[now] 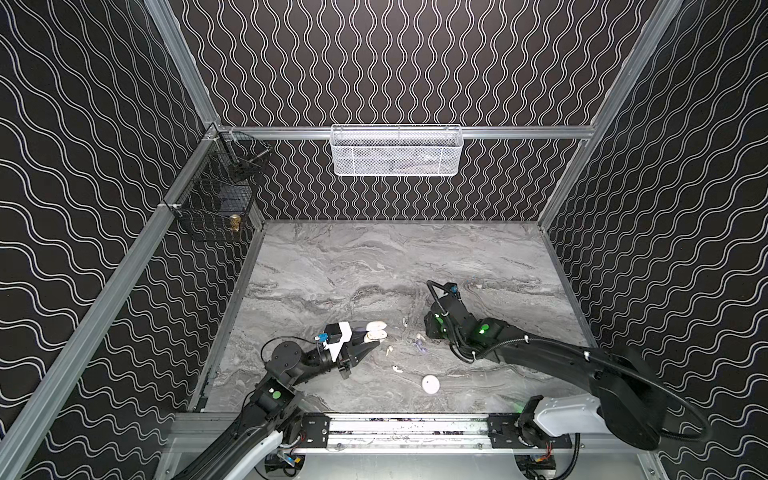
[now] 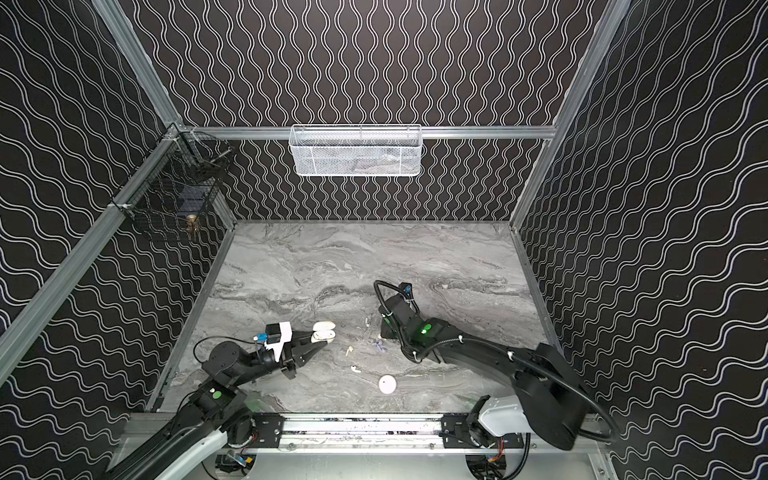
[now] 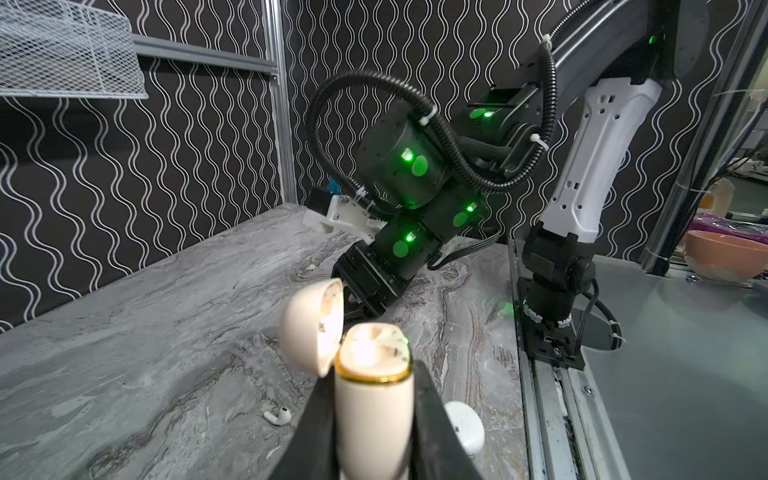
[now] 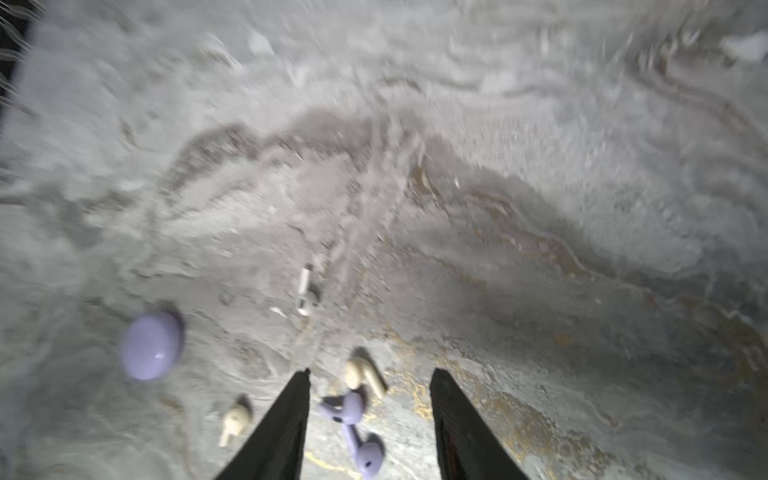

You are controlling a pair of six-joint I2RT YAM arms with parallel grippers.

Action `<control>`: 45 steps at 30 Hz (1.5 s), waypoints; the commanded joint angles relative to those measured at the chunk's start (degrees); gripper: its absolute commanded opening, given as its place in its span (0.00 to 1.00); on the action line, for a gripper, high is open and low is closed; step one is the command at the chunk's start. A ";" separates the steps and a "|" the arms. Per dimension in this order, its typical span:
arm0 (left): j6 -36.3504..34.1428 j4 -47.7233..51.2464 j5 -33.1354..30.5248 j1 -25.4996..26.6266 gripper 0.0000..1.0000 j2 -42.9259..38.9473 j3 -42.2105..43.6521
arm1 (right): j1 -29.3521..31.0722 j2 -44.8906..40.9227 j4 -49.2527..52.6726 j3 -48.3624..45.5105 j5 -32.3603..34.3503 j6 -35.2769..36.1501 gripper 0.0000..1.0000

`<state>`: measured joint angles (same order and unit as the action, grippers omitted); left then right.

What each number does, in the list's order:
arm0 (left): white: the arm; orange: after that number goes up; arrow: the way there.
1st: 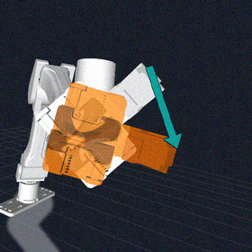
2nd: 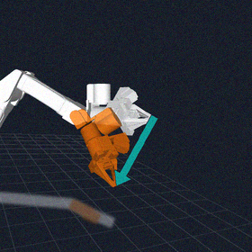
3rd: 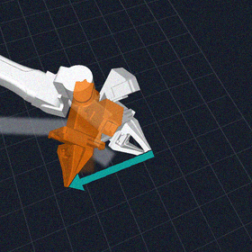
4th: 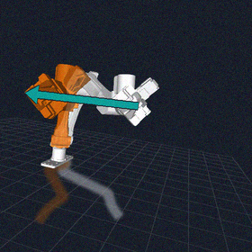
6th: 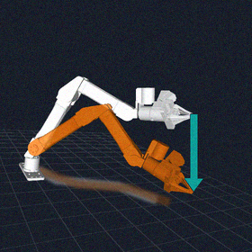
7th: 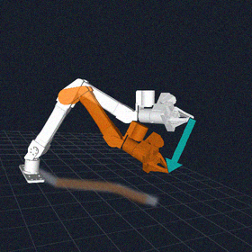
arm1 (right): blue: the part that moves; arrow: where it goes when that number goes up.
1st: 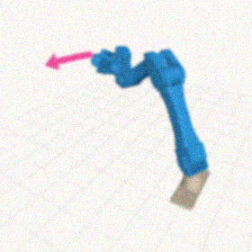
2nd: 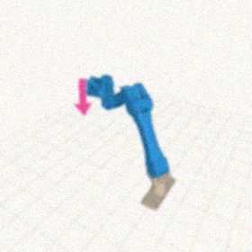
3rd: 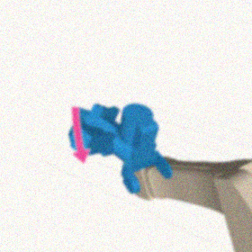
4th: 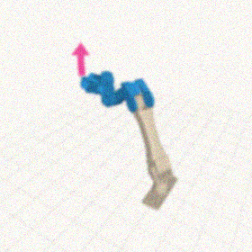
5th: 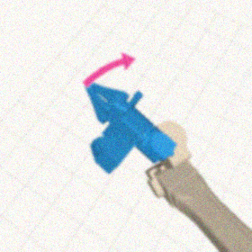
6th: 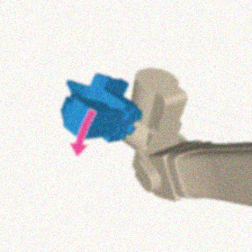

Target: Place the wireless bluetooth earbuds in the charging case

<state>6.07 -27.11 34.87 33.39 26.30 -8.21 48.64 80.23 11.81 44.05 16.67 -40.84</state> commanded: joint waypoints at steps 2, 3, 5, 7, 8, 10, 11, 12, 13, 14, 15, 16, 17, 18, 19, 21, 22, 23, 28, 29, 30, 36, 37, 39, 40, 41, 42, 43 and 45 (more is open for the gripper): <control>0.09 -4.17 2.06 -0.07 0.00 2.35 -0.84 | -0.04 4.69 2.25 2.52 -6.75 1.98 0.49; 0.09 -4.63 2.23 -0.07 0.00 2.75 -0.91 | -0.04 5.64 2.38 2.96 -7.46 2.59 0.49; -0.16 -4.66 2.30 -0.07 0.00 3.09 -1.04 | -0.08 7.20 3.14 3.86 -7.76 3.54 0.49; -0.27 -4.77 2.44 -0.06 0.00 3.23 -1.07 | -0.04 8.42 4.32 4.91 -7.48 4.31 0.47; -0.18 -4.99 2.57 -0.02 0.00 3.14 -0.95 | -0.04 8.96 4.77 5.31 -7.39 4.42 0.47; -0.26 -5.35 2.83 -0.06 0.00 2.75 -0.78 | -0.04 9.91 5.60 6.06 -7.26 5.08 0.46; -0.22 -5.41 2.77 -0.07 0.00 2.61 -0.76 | -0.04 10.34 6.02 6.30 -7.11 5.30 0.46; -0.26 -5.13 2.83 -0.03 0.00 2.20 -0.82 | 0.06 10.71 6.41 6.62 -6.92 5.51 0.46; -0.42 -4.77 2.98 -0.06 0.00 1.83 -0.82 | 0.05 11.13 6.71 6.82 -6.82 5.60 0.46; -0.36 -4.66 2.94 -0.14 0.00 1.58 -0.82 | 0.05 11.59 6.94 7.06 -6.80 5.77 0.46; -0.27 -4.62 2.81 -0.08 0.00 1.32 -0.72 | 0.08 12.11 7.23 7.35 -6.67 5.86 0.46; -0.26 -4.70 2.73 -0.09 0.00 1.06 -0.59 | 0.09 12.65 7.49 7.77 -6.65 6.09 0.46; -0.31 -4.70 2.65 -0.11 0.00 0.97 -0.50 | 0.09 13.20 7.73 8.01 -6.60 6.27 0.46; -0.35 -4.58 2.34 -0.07 0.00 0.88 -0.49 | 0.14 13.90 8.08 8.47 -6.65 6.43 0.46; -0.42 -4.17 2.29 -0.05 0.00 0.86 -0.70 | 0.21 14.52 8.30 8.88 -6.70 6.61 0.46; -0.45 -3.74 2.36 -0.02 0.00 0.71 -0.87 | 0.40 15.67 8.78 9.74 -6.82 6.89 0.46; -0.36 -3.82 2.40 -0.08 0.00 0.68 -0.86 | 0.50 16.27 9.12 10.29 -6.70 6.89 0.45; -0.31 -3.99 2.63 -0.02 0.00 0.63 -0.85 | 0.57 16.78 9.40 10.67 -6.65 6.87 0.45; -0.47 -3.30 2.39 -0.05 0.00 0.33 -1.08 | 0.60 19.03 10.85 12.42 -5.43 6.53 0.43; -0.37 -3.38 2.45 -0.10 0.00 0.26 -1.02 | 0.66 19.28 10.95 12.54 -5.32 6.34 0.43; -0.35 -3.45 2.53 -0.07 0.00 0.23 -0.89 | 0.65 19.48 11.04 12.51 -5.09 6.18 0.43; -0.37 -2.96 2.30 -0.03 0.00 -0.25 -0.91 | 0.52 20.40 11.91 12.47 -2.90 4.90 0.40; -0.22 -3.08 2.46 -0.09 0.00 -0.26 -1.04 | 0.46 20.22 11.94 12.21 -2.61 4.49 0.39; -0.09 -3.30 2.66 -0.06 0.00 -0.19 -0.89 | 0.25 19.67 11.42 11.45 -2.23 4.13 0.38; -0.09 -3.23 2.43 -0.07 0.00 -0.26 -0.87 | 0.17 19.39 11.22 11.06 -2.22 3.89 0.37; -0.09 -3.03 2.45 -0.08 0.00 -0.37 -1.00 | -0.02 19.08 10.96 10.68 -2.16 3.69 0.36; -0.09 -2.58 2.44 -0.09 0.00 -0.44 -1.10 | -0.20 18.76 10.95 10.40 -2.07 3.38 0.35; -0.01 -2.48 2.48 -0.01 0.00 -0.68 -1.11 | -0.39 18.50 10.82 10.12 -2.02 3.10 0.35; 0.22 -2.45 2.64 -0.07 0.00 -1.16 -0.92 | -0.54 18.01 10.71 9.59 -2.02 2.52 0.34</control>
<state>6.00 -28.82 36.88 33.34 25.63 -8.69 48.25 98.83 21.43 54.33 13.65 -36.32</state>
